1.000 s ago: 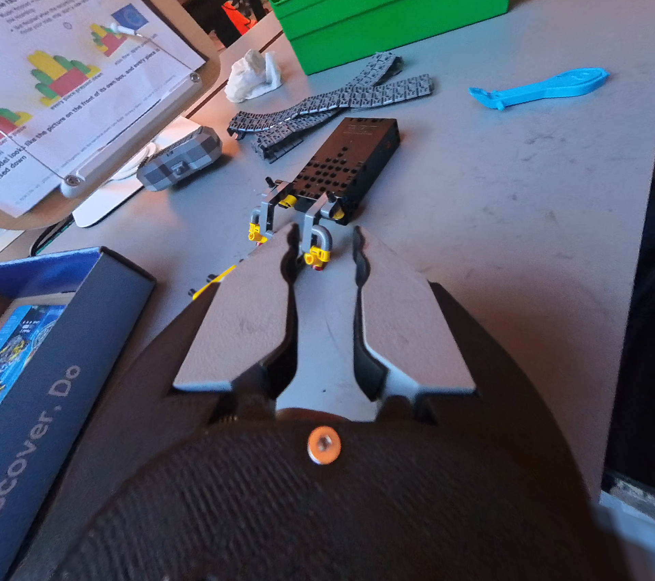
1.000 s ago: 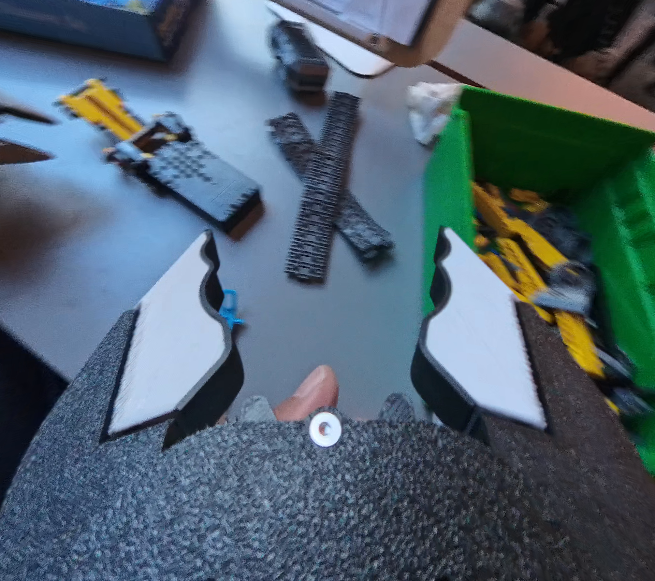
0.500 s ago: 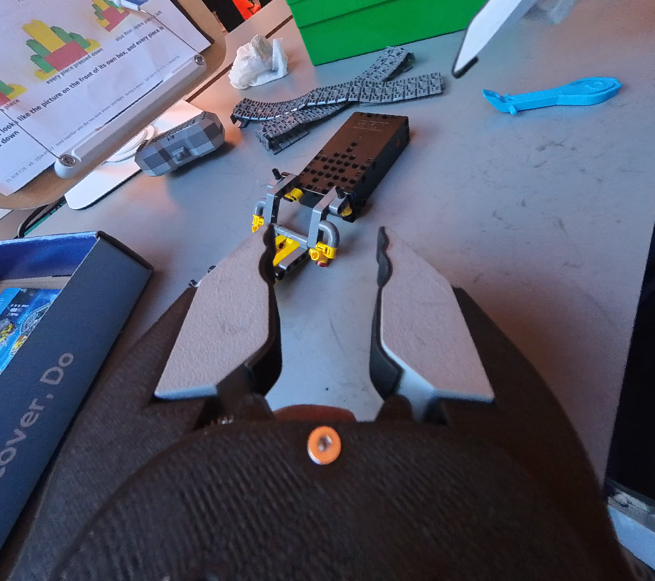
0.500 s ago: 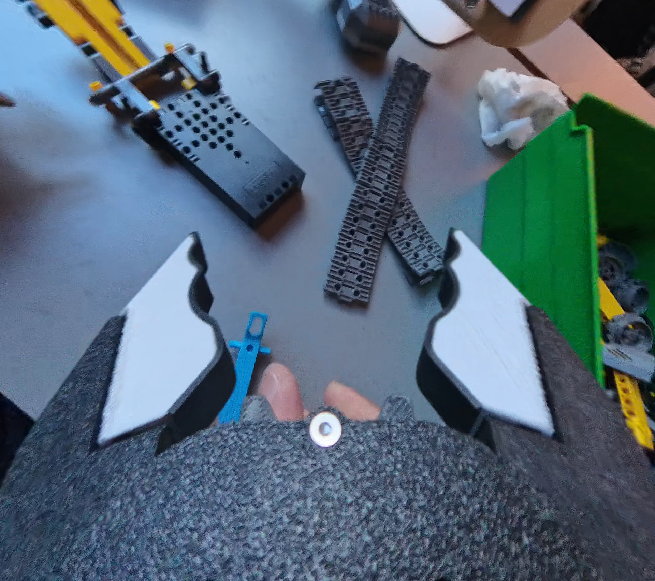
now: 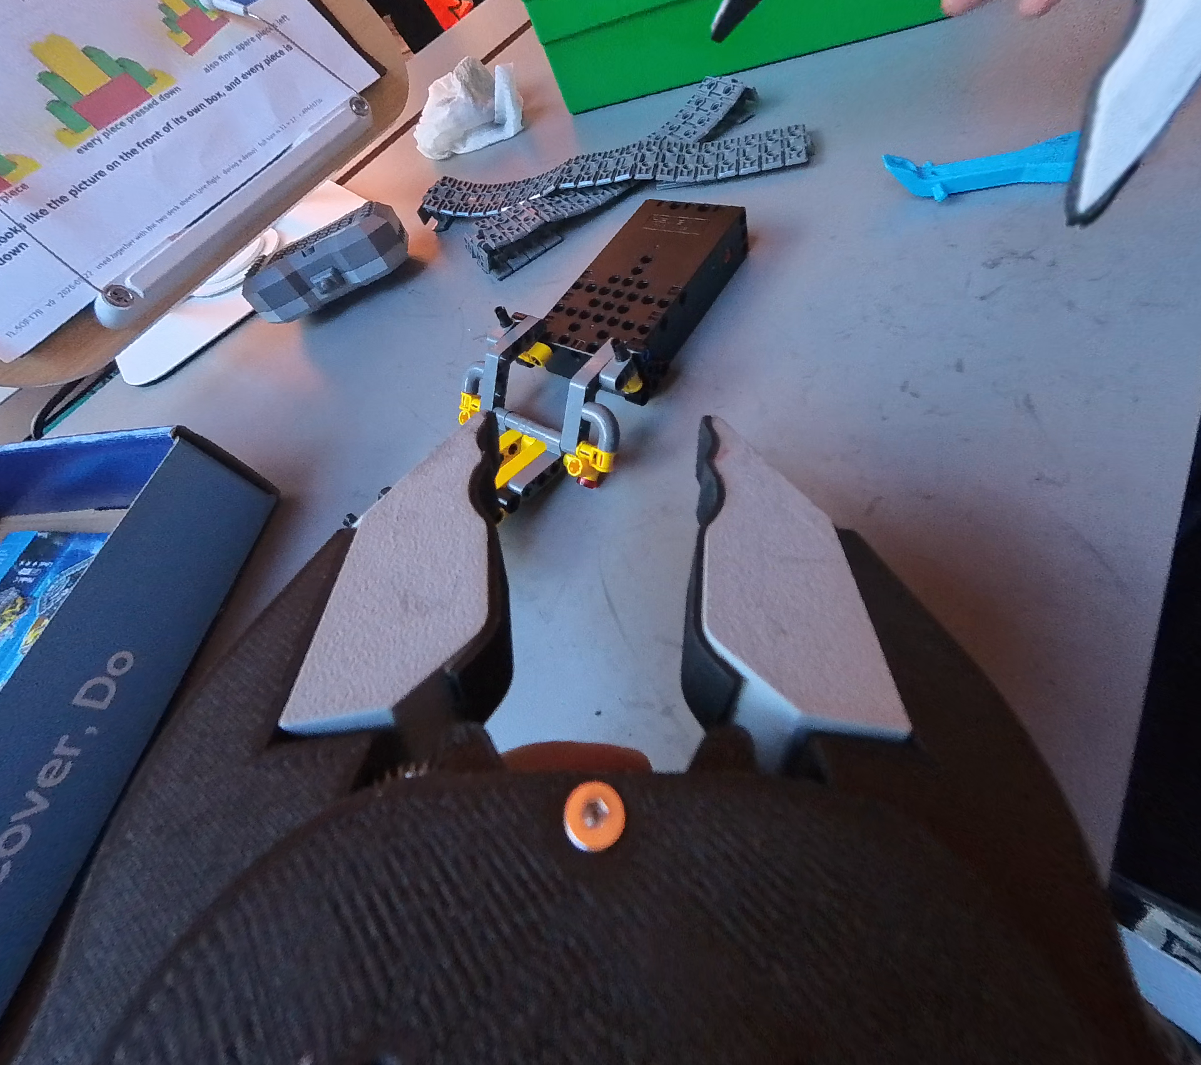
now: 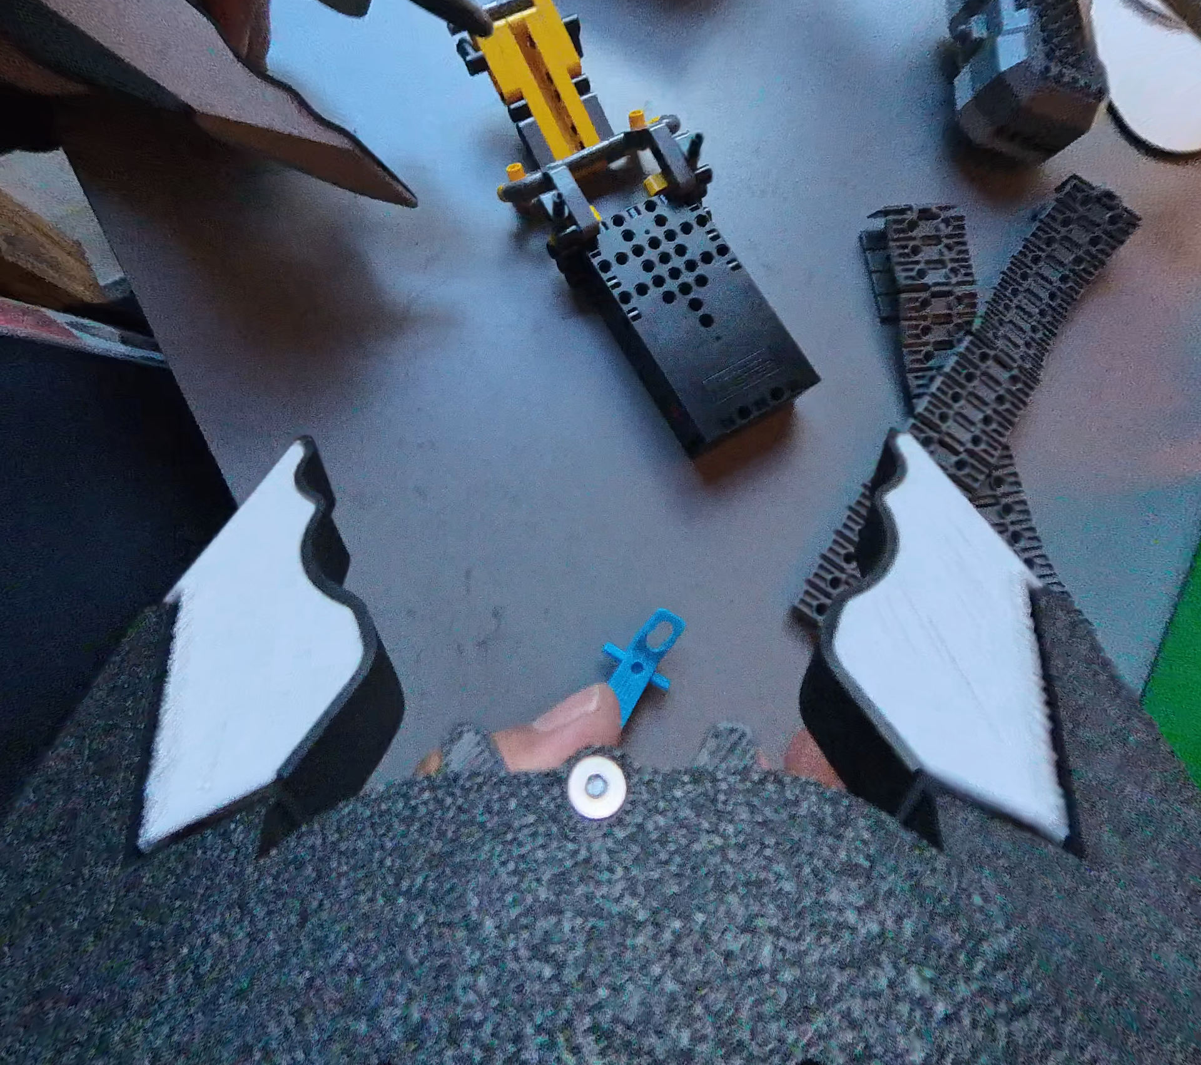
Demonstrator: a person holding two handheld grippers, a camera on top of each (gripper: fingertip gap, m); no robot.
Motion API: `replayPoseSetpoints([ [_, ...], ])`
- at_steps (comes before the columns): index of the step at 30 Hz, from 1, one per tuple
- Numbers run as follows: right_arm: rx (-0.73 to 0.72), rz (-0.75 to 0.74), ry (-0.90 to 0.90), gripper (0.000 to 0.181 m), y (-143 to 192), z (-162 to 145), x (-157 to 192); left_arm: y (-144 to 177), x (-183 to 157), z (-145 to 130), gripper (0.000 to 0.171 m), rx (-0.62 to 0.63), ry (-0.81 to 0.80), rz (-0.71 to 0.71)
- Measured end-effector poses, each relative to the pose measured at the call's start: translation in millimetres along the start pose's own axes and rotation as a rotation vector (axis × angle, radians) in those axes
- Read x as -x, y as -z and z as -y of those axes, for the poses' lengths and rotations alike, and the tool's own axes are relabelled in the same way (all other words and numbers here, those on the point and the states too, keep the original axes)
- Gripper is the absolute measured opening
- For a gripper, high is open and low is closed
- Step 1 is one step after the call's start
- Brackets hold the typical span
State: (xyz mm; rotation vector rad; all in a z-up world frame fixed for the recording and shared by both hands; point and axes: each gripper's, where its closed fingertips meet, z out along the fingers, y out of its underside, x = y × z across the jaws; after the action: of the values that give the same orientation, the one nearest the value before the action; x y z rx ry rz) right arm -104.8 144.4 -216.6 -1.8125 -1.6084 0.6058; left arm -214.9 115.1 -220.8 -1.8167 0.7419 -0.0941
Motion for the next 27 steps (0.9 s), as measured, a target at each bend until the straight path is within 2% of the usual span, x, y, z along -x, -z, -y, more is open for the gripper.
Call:
replayPoseSetpoints([
  [2, -0.001, -0.01, 0.019, 0.155, -3, 3, 3, 0, 0, 0, 0.059, -0.002, -0.004, 0.001],
  [7, -0.097, 0.145, 0.054, 0.152, 1, 22, 33, 0, -1, 0, 0.059, 0.002, -0.006, -0.004],
  [11, 0.02, 0.048, -0.002, 0.152, -12, 5, 18, 0, -1, 0, 0.059, -0.001, -0.009, -0.003],
  [13, 0.011, -0.019, -0.004, 0.143, -17, 7, 10, 0, -1, 0, 0.059, -0.002, -0.01, -0.003],
  [15, -0.029, -0.047, -0.004, 0.15, -19, 13, 5, 0, -1, 0, 0.059, 0.0, -0.01, -0.003],
  [19, -0.211, -0.008, -0.172, 0.111, -10, 43, 4, 0, -1, 0, 0.059, -0.002, -0.006, -0.003],
  [21, -0.251, -0.016, -0.11, 0.109, -5, 51, 7, 0, 0, 0, 0.063, -0.002, 0.004, 0.002],
  [24, -0.24, -0.026, 0.012, 0.115, -9, 53, 19, 1, 6, 0, 0.084, -0.007, 0.039, 0.016],
  [25, -0.211, -0.019, 0.028, 0.115, -14, 49, 22, 2, 7, 1, 0.084, -0.017, 0.049, 0.014],
  [26, -0.178, -0.002, 0.028, 0.105, -19, 44, 25, 3, 7, 3, 0.085, -0.033, 0.053, 0.013],
  [27, -0.158, 0.01, 0.008, 0.084, -25, 41, 27, 5, 9, 5, 0.092, -0.05, 0.058, 0.024],
])
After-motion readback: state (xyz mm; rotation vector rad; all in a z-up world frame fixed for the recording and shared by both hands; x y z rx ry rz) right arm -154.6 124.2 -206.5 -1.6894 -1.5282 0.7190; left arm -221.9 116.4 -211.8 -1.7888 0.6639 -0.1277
